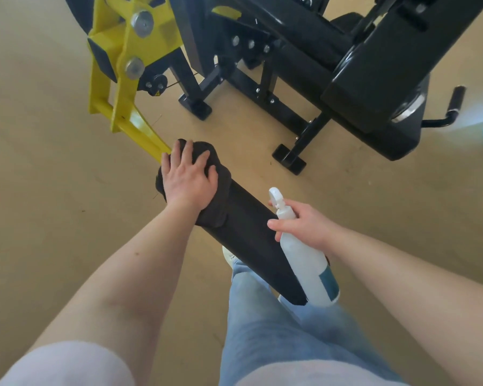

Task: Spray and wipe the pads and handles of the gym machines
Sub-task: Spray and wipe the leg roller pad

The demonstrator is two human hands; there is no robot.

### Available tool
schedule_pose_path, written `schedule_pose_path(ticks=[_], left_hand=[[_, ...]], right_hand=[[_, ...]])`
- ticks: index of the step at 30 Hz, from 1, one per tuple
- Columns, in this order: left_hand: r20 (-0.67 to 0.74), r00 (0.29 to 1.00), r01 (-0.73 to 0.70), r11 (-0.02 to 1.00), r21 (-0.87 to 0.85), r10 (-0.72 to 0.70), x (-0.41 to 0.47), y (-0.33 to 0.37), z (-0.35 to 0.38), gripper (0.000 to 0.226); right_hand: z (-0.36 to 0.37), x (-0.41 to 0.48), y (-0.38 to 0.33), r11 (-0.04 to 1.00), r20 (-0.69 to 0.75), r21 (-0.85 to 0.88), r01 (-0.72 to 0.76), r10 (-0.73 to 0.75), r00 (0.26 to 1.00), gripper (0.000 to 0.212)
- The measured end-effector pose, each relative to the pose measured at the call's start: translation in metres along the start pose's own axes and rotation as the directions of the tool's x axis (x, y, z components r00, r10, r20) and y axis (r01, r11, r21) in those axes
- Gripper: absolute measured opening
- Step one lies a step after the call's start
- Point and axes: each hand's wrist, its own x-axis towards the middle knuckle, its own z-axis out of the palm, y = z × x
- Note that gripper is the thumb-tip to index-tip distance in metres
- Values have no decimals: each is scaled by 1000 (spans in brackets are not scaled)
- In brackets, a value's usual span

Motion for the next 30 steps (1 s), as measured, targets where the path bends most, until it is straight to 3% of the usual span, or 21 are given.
schedule_pose_path(ticks=[6, 12, 21, 26, 30], left_hand=[[80, 996, -50, 999, -7, 51, -41, 36, 10, 48], [44, 994, -92, 992, -87, 96, -92, 84, 31, 39], [-13, 975, -217, 939, -267, 222, -174, 162, 60, 28], [51, 883, -424, 839, -342, 467, -234, 215, 77, 21], [141, 757, -610, 767, -199, 638, -223, 191, 75, 44]], right_hand=[[-16, -17, 17, 995, -44, 100, 28, -23, 999, 41], [-39, -36, 56, 998, -37, 51, 37, -35, 999, 50], [-77, -67, 96, 997, -58, 66, 50, -46, 997, 45], [-87, -72, 110, 996, -72, 63, 69, -65, 995, 45], [-88, -76, 104, 998, -18, 8, 56, -56, 998, 44]])
